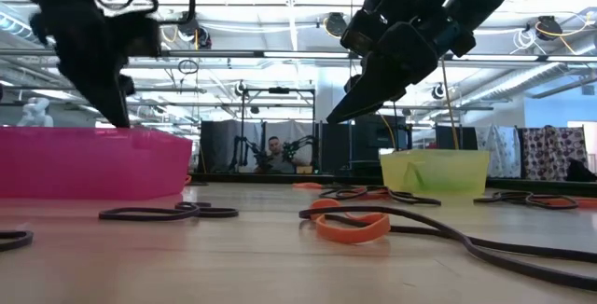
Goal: Sort rubber bands into baskets
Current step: Put the orange rubber band into the pink bin
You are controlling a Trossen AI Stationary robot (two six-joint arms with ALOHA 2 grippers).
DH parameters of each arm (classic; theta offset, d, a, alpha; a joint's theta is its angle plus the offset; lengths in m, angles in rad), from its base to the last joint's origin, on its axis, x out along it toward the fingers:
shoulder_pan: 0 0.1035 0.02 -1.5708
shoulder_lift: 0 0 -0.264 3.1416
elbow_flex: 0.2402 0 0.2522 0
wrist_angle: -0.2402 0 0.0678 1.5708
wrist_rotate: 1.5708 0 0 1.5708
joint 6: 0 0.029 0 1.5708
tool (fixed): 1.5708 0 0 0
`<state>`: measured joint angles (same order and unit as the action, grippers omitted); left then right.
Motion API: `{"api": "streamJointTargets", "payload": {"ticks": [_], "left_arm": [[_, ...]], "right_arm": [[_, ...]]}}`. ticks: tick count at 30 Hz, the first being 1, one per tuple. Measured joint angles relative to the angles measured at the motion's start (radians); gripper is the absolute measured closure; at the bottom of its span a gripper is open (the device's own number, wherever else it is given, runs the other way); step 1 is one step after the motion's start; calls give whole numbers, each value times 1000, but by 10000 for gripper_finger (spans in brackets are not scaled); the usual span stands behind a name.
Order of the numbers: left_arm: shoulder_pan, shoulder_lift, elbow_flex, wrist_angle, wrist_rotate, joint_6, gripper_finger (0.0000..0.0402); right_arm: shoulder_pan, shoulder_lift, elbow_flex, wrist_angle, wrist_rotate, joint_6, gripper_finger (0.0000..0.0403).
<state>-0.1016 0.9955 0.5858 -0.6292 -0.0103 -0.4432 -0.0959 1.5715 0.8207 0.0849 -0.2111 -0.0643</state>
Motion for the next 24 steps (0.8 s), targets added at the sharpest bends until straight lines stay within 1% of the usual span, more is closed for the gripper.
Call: {"api": "streamJointTargets", "payload": {"ticks": [2,3,6,8,9,10,13,17,20,22,24], "left_arm": [[8,0,46,-47,4,9,299],[16,0,72,-71,-14,19,299],[52,0,156,-112,-107,112,299],[108,4,196,-126,-208,181,301],[151,14,210,-130,-240,216,303],[200,24,219,-134,-246,255,305],[380,73,222,-140,-198,359,306],[598,203,222,-104,-116,482,306],[706,312,222,-34,-57,544,306],[752,378,222,12,-16,563,307],[781,431,224,40,4,577,307]], "right_arm": [[0,0,0,0,0,0,209],[0,0,0,0,0,0,209],[0,0,0,0,0,-5,209],[0,0,0,7,0,-8,209],[0,0,-1,13,0,-10,209],[0,0,-1,18,0,-10,209],[0,0,-1,17,0,-11,209],[0,0,-1,11,0,-5,209],[0,0,-1,-4,0,-1,209],[0,0,-2,-13,0,0,209],[1,0,-13,-10,0,0,209]]}}
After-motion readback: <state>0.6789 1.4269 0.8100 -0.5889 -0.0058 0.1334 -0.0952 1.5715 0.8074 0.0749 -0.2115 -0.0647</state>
